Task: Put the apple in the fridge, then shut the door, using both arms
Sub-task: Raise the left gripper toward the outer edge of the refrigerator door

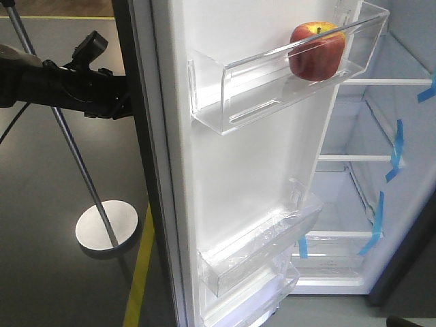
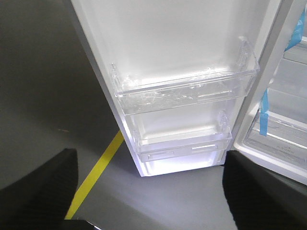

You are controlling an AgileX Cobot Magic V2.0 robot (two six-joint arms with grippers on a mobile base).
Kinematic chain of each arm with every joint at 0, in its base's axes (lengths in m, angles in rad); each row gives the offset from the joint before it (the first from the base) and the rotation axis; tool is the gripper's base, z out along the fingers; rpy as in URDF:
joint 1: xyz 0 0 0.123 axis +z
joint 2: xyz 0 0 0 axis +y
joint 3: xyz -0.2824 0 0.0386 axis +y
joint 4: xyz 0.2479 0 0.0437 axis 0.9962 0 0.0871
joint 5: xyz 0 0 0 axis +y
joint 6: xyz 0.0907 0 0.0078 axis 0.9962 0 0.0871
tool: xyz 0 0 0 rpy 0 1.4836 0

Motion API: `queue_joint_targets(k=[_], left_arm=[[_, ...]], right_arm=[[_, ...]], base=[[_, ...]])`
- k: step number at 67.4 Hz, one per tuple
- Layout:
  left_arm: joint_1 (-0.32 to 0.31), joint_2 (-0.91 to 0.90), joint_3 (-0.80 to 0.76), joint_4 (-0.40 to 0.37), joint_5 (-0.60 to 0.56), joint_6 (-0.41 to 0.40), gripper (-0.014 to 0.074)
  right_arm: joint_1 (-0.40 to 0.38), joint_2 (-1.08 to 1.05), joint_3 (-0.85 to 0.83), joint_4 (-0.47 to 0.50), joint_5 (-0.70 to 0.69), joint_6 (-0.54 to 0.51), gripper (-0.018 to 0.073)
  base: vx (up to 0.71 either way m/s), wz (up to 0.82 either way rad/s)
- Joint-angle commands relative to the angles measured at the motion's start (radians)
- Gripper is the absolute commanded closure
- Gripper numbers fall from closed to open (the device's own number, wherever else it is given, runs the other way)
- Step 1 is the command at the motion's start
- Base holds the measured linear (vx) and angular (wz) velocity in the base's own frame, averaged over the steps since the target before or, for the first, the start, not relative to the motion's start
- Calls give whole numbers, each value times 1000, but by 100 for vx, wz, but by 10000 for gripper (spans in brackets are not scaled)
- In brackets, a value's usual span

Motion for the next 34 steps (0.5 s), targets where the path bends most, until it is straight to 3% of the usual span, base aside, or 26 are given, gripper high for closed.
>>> queue_joint_targets(k=[1,23,34], left_arm=[[-24,-53,-35,-68,32,5,603],[-57,-54,-35,-143,132,51,603],[-107,-54,-35,-170,139,58,603]], right_arm=[[0,5,-25,10,-54,-6,-28],[0,5,-25,10,-54,-6,-28],[0,5,-25,10,-54,-6,-28]], base=[[0,0],[0,0],[0,0]])
